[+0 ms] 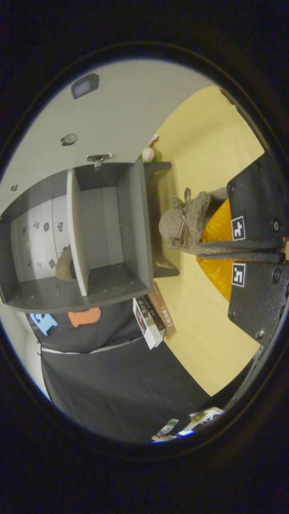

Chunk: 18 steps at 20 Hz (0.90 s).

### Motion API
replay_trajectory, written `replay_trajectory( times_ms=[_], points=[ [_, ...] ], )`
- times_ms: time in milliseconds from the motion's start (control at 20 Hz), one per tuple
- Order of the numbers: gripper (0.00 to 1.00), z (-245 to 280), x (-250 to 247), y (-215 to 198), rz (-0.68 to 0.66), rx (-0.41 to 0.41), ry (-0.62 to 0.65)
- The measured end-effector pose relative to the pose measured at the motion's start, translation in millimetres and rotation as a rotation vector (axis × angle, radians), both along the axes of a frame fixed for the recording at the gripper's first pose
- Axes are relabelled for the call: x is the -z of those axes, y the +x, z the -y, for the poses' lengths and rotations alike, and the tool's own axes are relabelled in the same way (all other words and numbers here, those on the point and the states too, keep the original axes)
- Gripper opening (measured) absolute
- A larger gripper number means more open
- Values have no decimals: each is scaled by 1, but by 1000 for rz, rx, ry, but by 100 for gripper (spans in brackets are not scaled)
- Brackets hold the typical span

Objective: Open the shoe cabinet door, grab the shoes and put them into the shoe cabinet, then close the shoe cabinet door.

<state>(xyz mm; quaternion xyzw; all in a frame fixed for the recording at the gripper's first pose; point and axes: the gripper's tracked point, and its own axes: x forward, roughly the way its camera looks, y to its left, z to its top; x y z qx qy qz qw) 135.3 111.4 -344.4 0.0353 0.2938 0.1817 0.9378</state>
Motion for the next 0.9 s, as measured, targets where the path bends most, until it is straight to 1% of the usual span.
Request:
replay_trajectory(
  times_ms=[200, 400, 650, 800, 900],
  points=[
    [7, -15, -83, -8, 144, -57, -10],
    [7, -23, -165, -10, 256, -76, -8],
    [7, -26, -257, 1, 336, -101, -3],
    [7, -16, -314, 25, 383, -78, -18],
    [7, -7, -347, 50, 431, -35, -38]
  ],
)
